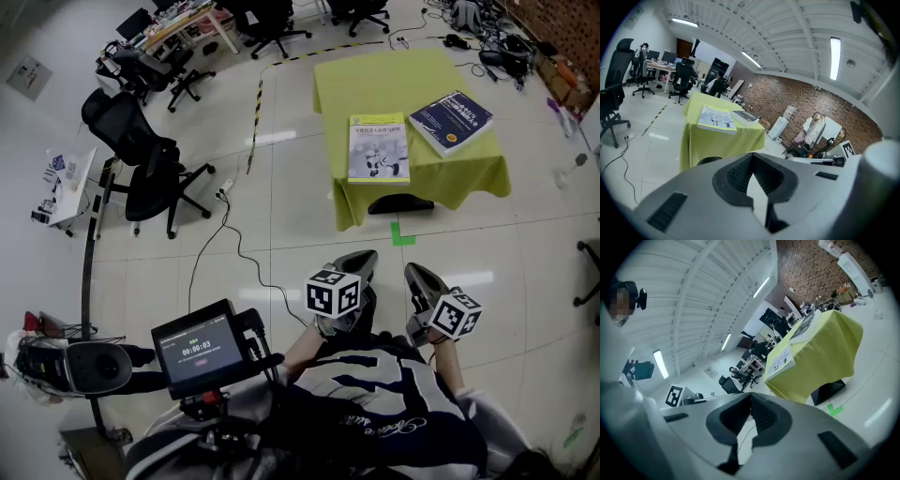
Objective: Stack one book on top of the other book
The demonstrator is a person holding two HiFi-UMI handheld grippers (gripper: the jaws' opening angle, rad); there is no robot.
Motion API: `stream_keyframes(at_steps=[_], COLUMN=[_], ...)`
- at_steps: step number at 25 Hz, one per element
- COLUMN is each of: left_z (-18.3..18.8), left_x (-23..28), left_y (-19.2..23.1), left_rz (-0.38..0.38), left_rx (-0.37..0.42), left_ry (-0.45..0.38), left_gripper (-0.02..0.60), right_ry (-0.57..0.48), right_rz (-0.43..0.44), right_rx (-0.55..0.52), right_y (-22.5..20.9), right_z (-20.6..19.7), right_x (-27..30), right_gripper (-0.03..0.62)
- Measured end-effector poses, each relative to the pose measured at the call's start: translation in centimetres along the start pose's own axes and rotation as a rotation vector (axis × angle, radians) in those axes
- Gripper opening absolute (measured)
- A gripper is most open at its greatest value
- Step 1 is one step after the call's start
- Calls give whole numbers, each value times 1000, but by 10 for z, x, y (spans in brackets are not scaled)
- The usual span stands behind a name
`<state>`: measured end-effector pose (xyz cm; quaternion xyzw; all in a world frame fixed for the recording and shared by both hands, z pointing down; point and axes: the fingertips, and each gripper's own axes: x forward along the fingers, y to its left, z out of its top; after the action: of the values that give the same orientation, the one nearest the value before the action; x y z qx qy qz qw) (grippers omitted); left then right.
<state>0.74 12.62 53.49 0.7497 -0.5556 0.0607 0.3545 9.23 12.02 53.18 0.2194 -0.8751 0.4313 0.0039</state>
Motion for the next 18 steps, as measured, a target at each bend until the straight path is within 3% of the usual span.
stream_keyframes(at_steps=[10,18], left_z=[102,114], left_x=[54,102], left_y=[117,194], left_rz=[3,-62], left_rx=[-46,-179], left_ry=[-14,112], left_gripper=[3,8], right_ry=[-80,-99], right_rz=[-81,-200], right_rx=[13,31], right_y=[-32,-71], right_z=[83,107], right_x=[117,169], right_gripper=[-12,-11])
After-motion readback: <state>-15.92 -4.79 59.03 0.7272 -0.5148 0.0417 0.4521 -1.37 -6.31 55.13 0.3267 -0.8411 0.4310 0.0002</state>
